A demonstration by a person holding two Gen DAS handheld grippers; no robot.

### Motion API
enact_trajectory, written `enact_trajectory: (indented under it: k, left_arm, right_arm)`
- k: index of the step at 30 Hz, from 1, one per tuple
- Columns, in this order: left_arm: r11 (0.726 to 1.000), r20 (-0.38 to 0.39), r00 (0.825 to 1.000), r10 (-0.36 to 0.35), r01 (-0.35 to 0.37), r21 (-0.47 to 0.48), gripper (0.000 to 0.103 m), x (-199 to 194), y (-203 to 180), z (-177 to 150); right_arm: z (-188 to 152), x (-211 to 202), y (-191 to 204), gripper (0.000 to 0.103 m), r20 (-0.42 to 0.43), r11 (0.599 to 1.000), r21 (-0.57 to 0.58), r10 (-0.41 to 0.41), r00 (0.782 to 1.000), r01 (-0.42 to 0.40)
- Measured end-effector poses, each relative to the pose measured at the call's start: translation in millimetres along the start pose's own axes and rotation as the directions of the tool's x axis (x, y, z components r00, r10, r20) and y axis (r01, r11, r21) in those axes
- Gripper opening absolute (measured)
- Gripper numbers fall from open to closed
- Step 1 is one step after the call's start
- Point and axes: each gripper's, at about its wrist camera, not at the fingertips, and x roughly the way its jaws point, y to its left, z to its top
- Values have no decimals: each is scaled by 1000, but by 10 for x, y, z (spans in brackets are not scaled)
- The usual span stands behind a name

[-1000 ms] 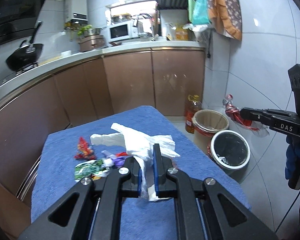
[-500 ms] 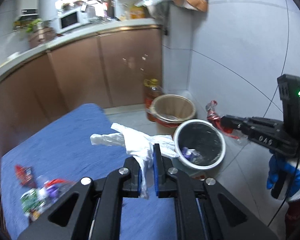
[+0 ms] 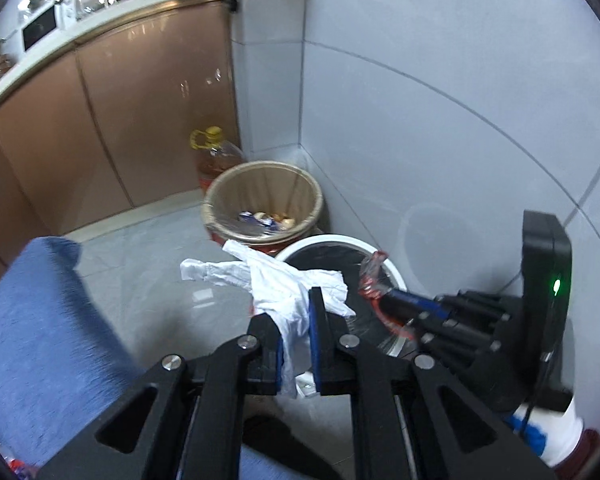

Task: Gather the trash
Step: 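Open both tools over the black bin, dropping the tissue and red-wrapped plastic, then return both tools to the remaining wrappers on the towel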

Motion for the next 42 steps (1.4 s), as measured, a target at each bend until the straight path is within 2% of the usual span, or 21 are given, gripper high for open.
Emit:
enact_trajectory:
  k: [4,6,8,14,17,23,30,37,40,42]
  left_arm:
    - [1000,-39,999,-13,13,-8,11,355,-113,97]
    - [1000,-59,998,-20,19,-17,22,506,-143,138]
    - [1000,-61,998,-22,21,-24,46,586,-160,162]
    - [997,-46,997,-58,55,-63,49,643,-199,272]
    - [995,-27,998,-64,62,-78,49,560,-178,294]
    - [992,28,998,-54,56,-112,49,227,-79,272]
    - [986,113,993,-20,38,-161,49,-402,124,156]
    - [984,199,980,20,16,-180,50,-1078,263,-33]
    - [980,238,970,40,8,-199,57,-1375,318,-160]
    - [979,257,965,51,3,-205,58,-1547,357,-235]
  right_arm:
    - [-12,189,-180,8,-27,999,28,-36,999,36]
    - [-25,252,-256,12,-32,998,38,-55,998,56]
    - [-24,294,-311,21,-35,996,51,-65,997,67]
    - [-45,300,-345,35,-34,994,67,-80,996,82]
    - [-51,284,-328,37,-29,994,68,-84,996,86]
    - [-37,190,-263,40,-8,993,80,-86,996,86]
    - [-27,-90,26,42,41,996,63,-68,997,65]
    - [48,-500,393,43,114,999,5,-45,992,45]
    - [85,-698,593,45,147,999,-30,-25,989,30]
    - [102,-817,739,45,163,998,-59,-5,987,14]
